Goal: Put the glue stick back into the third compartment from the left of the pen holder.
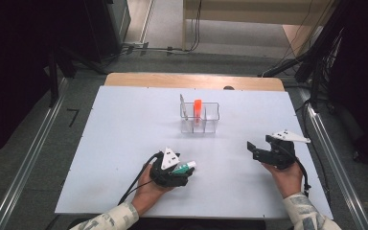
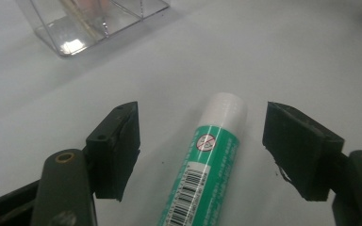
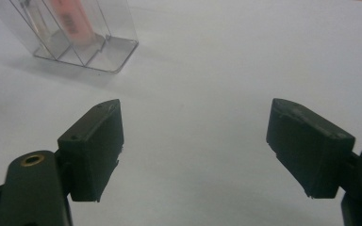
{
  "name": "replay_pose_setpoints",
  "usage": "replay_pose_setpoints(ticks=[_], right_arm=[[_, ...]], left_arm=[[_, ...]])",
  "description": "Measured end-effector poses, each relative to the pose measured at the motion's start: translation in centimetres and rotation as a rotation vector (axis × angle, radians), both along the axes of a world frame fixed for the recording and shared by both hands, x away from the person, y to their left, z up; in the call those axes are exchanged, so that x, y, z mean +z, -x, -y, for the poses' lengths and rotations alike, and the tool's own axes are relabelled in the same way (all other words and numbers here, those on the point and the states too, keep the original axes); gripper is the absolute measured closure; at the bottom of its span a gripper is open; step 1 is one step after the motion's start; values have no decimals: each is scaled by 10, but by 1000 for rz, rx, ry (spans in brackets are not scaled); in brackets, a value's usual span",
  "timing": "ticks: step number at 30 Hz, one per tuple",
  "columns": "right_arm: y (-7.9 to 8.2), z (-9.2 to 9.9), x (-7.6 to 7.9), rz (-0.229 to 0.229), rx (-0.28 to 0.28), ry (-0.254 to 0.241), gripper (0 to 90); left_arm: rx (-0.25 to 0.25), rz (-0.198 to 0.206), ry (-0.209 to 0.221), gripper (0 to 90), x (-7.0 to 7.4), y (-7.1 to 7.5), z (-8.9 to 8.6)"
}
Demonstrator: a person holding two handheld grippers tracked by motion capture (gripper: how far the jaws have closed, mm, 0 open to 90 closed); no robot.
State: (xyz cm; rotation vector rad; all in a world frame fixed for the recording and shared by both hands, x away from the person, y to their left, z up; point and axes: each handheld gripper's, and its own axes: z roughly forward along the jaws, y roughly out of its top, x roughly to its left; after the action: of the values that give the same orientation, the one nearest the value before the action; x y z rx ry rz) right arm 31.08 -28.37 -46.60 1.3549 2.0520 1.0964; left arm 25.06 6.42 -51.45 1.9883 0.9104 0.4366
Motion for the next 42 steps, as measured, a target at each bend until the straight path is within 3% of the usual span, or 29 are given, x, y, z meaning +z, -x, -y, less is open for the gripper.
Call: replay_pose_setpoints(ticks=[11,17,29,42], right_arm=[[0,0,0,0,2,1,179],[0,0,0,0,1,2,179],[0,0,-1,-1,1,4,179],[-1,-1,-1,-2,3,1,179]], left_arm=[[-24,-4,-21,381,-4,-1,9],[-1,-12,-30,419,-5,-3,11],[-8,-1,-48,483,-5,-2,14],[-31,17,-109,579,-5,0,22]])
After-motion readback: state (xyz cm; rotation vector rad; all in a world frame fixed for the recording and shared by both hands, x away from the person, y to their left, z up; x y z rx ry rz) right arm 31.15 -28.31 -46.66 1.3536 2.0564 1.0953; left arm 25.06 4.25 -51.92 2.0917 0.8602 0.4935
